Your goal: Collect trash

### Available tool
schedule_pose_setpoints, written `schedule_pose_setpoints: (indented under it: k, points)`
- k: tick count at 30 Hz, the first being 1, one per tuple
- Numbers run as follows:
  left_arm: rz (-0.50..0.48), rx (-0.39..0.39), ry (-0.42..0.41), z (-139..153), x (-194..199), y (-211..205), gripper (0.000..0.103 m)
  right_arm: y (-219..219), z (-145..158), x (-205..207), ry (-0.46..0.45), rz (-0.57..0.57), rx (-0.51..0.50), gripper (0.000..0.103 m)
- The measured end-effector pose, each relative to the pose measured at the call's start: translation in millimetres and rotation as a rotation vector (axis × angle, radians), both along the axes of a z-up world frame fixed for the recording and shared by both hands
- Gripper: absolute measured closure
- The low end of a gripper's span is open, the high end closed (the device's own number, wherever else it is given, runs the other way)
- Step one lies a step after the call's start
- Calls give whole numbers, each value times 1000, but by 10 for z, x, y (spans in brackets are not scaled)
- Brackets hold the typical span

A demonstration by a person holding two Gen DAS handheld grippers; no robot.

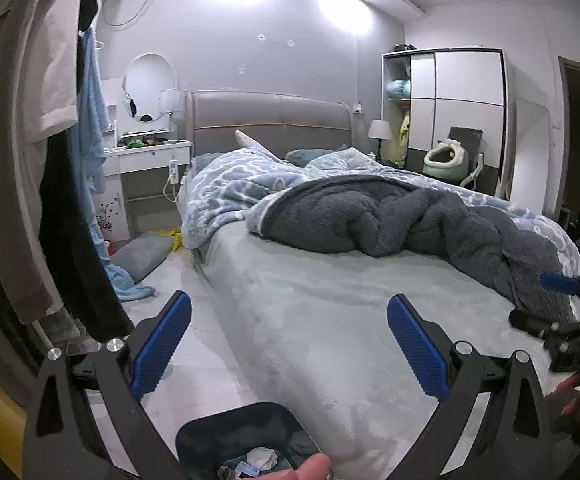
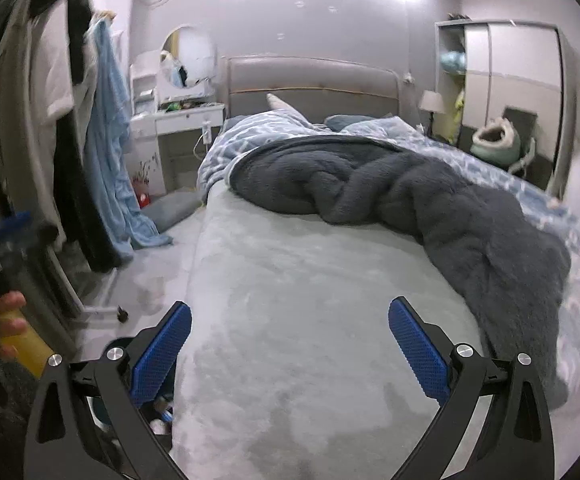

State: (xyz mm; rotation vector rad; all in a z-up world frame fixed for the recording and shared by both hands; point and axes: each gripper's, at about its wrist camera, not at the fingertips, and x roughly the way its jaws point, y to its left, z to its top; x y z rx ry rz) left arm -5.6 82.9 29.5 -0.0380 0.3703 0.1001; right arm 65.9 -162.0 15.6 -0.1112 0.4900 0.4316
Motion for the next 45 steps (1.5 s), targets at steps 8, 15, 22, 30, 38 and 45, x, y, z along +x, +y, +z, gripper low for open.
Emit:
schedule_pose_setpoints:
  k: [8, 15, 22, 30, 38, 45]
  points:
    - [-36, 24, 59, -219, 136, -153, 3, -377, -76, 55, 2, -61, 63, 3]
    - [-46, 13, 84, -331, 210, -191, 3, -233, -117, 15, 14, 5, 119, 3]
    - [-62, 25, 67, -297, 197, -273, 3, -133, -173, 26, 21, 43, 110, 3]
    - [-45, 41, 77, -306, 206, -304, 3, -240, -179, -8, 27, 29, 138, 3]
    - [-5, 14, 102, -327, 242, -215, 3, -228, -184, -49, 20, 49, 138, 3]
    - [3, 6, 103, -325, 250, -176, 3, -209, -189, -59, 19, 50, 131, 3]
